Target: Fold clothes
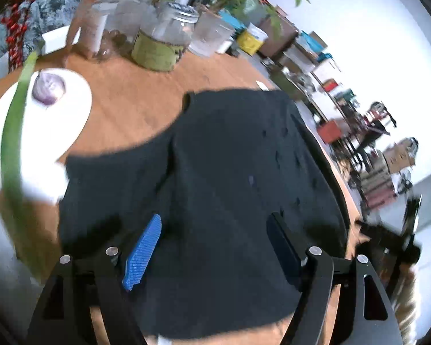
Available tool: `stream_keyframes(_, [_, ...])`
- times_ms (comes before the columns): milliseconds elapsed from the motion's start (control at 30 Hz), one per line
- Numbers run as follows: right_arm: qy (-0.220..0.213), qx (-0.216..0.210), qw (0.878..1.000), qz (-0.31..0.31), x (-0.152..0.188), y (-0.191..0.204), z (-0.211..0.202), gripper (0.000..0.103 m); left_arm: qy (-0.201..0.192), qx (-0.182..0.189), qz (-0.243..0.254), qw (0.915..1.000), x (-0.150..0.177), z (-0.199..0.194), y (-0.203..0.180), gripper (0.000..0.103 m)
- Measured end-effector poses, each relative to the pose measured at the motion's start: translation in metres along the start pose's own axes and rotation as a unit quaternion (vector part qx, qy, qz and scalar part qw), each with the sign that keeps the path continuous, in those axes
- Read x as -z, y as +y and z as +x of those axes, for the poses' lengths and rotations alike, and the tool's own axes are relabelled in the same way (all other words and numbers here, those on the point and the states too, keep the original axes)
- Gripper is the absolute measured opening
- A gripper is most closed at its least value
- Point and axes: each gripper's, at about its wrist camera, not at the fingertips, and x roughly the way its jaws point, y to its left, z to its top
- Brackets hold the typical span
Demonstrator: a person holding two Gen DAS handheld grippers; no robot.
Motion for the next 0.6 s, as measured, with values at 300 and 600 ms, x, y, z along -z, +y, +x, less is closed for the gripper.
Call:
stream_keyframes(300, [0.043,-0.167,0.985,0.02,0.168,-0.003,-0.002,0.057,0.03,-0.009,-0.05,0.9983,0.086,-0.031,0.003,0.076])
stream_keyframes(600, [0.022,-0.254,0.965,0.052,0.183,0.04,0.016,0.053,0.018,-0.02,-0.08,0.9964,0.122,-0.053,0.018,0.076])
